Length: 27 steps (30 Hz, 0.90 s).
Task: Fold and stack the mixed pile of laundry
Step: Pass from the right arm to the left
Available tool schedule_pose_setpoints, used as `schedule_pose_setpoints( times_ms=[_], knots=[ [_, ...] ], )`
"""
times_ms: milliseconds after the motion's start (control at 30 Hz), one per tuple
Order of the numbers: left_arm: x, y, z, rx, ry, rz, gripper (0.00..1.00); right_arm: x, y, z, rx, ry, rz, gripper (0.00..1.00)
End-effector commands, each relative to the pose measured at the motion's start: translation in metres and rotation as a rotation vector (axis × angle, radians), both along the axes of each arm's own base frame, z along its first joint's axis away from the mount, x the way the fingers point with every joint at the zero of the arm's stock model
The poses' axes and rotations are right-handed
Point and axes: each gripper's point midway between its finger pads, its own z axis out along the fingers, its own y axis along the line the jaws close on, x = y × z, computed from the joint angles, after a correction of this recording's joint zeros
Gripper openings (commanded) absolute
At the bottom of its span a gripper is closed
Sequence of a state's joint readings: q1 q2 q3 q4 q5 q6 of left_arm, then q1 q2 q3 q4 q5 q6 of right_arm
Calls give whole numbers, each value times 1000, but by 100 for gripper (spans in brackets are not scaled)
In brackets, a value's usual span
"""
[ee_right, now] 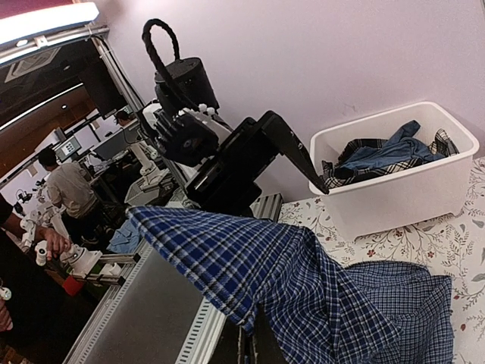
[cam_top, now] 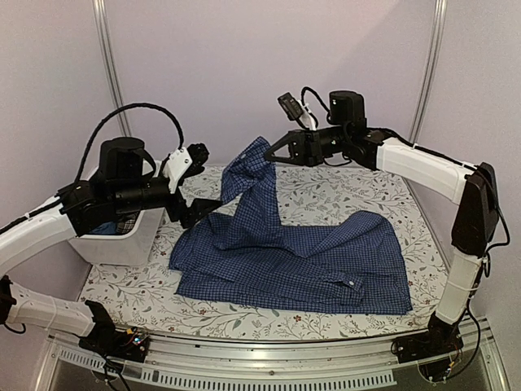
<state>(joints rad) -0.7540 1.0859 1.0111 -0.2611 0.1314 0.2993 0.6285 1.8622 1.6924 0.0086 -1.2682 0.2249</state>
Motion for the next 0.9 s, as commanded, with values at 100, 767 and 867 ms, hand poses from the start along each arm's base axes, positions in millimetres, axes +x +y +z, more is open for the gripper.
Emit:
schedule_pose_setpoints(
  times_ms=[100,767,867],
  knots=[
    [-12,-10,-9,202,-182,-143,97,-9,2,-4,6,32,71,0],
    [-18,-68,68,-8,-326,-232,53,-22,12,-16,-15,52,106,0],
    [-16,-73,68,-7,-275,-247,19,-22,11,-15,-13,44,102,0]
  ],
)
